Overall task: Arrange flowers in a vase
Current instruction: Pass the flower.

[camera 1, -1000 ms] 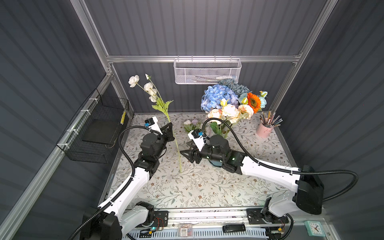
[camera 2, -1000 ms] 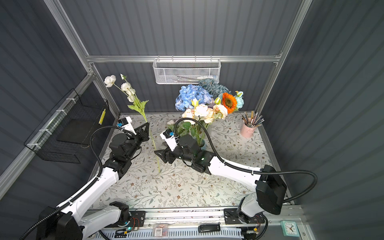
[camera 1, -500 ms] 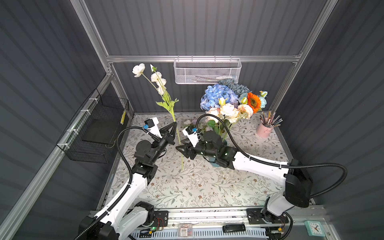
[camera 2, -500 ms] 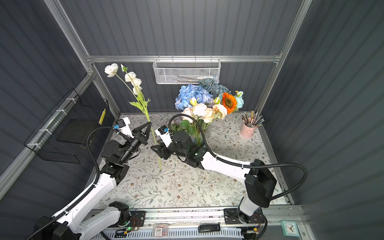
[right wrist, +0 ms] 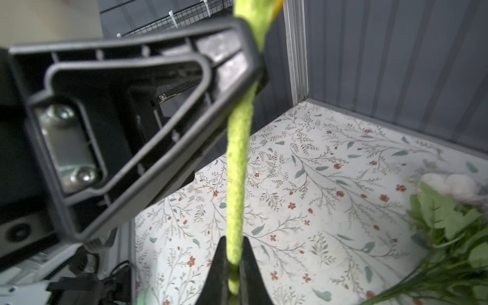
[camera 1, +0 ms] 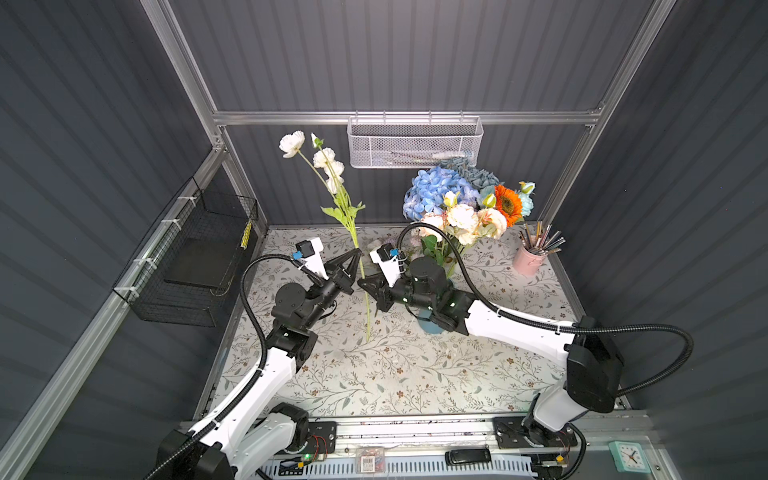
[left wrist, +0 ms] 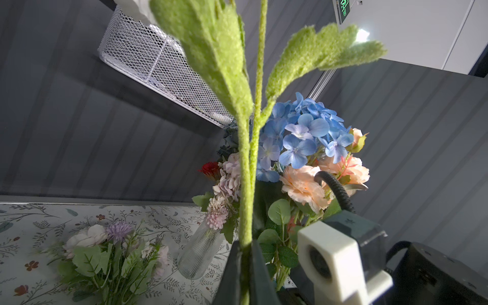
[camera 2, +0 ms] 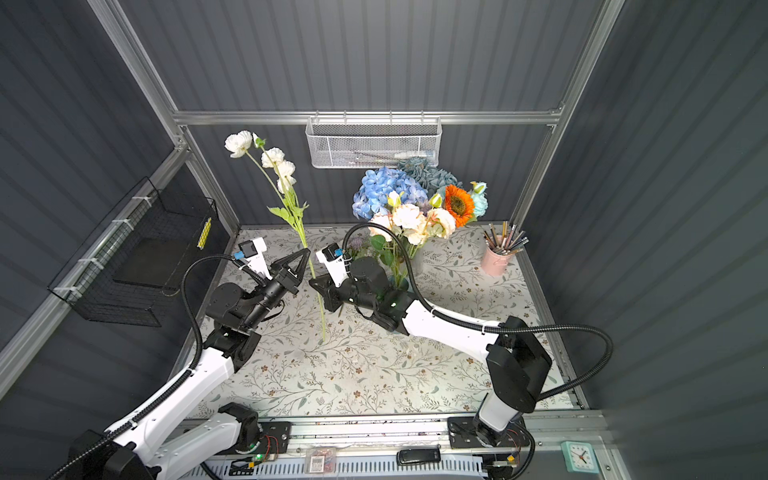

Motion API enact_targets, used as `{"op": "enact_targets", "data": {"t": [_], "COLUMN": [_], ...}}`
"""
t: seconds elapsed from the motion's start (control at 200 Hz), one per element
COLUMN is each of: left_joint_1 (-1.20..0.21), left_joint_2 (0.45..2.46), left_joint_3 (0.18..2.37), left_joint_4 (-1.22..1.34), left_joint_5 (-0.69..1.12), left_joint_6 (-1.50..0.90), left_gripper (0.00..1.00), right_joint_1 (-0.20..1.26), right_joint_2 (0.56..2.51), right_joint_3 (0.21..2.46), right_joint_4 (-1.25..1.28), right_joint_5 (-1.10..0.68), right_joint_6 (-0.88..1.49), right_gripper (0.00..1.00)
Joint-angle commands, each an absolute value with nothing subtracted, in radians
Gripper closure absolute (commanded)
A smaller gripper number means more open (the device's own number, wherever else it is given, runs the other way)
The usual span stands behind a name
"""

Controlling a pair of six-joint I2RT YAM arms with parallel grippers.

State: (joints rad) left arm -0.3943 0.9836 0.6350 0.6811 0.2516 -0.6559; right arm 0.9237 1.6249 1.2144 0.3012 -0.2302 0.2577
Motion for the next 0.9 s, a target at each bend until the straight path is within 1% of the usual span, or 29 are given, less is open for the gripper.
{"op": "enact_targets", "data": {"t": [0.0, 0.01, 0.03, 0.055, 0.095, 0.15, 0.175, 0.185, 0.39, 0.605, 0.705, 0.896], "left_joint_1": [-0.405, -0.405, -0.405, -0.405, -0.405, -0.404, -0.401, -0.401, -0.352, -0.165, -0.142, -0.141], "left_joint_2": [0.965, 0.966, 0.966, 0.967, 0.968, 0.971, 0.970, 0.969, 0.931, 0.912, 0.971, 1.152], "left_joint_3": [0.630, 0.632, 0.632, 0.633, 0.634, 0.628, 0.621, 0.619, 0.595, 0.518, 0.492, 0.481], "left_joint_4": [0.703, 0.703, 0.700, 0.696, 0.680, 0.661, 0.659, 0.657, 0.622, 0.608, 0.656, 0.803], "left_joint_5": [0.264, 0.263, 0.261, 0.256, 0.237, 0.189, 0.171, 0.166, 0.105, 0.087, 0.107, 0.187], "left_joint_6": [-0.662, -0.663, -0.664, -0.663, -0.660, -0.675, -0.677, -0.678, -0.710, -0.873, -0.924, -0.999], "left_gripper": [1.00, 0.98, 0.88, 0.73, 0.52, 0.16, 0.03, 0.01, 0.00, 0.00, 0.00, 0.00], "right_joint_1": [0.916, 0.916, 0.916, 0.916, 0.916, 0.916, 0.916, 0.916, 0.916, 0.916, 0.917, 0.917], "right_joint_2": [1.630, 1.629, 1.628, 1.626, 1.623, 1.616, 1.613, 1.610, 1.570, 1.504, 1.464, 1.379], "right_joint_3": [1.233, 1.232, 1.230, 1.228, 1.225, 1.217, 1.215, 1.214, 1.192, 1.178, 1.177, 1.172], "right_joint_4": [0.315, 0.315, 0.315, 0.316, 0.315, 0.316, 0.316, 0.315, 0.290, 0.278, 0.270, 0.244], "right_joint_5": [-0.231, -0.232, -0.230, -0.228, -0.224, -0.220, -0.216, -0.215, -0.166, -0.124, -0.141, -0.189], "right_joint_6": [0.264, 0.264, 0.264, 0.262, 0.261, 0.257, 0.254, 0.252, 0.210, 0.146, 0.129, 0.075], "right_gripper": [1.00, 1.00, 1.00, 1.00, 1.00, 1.00, 1.00, 1.00, 1.00, 1.00, 1.00, 1.00]}}
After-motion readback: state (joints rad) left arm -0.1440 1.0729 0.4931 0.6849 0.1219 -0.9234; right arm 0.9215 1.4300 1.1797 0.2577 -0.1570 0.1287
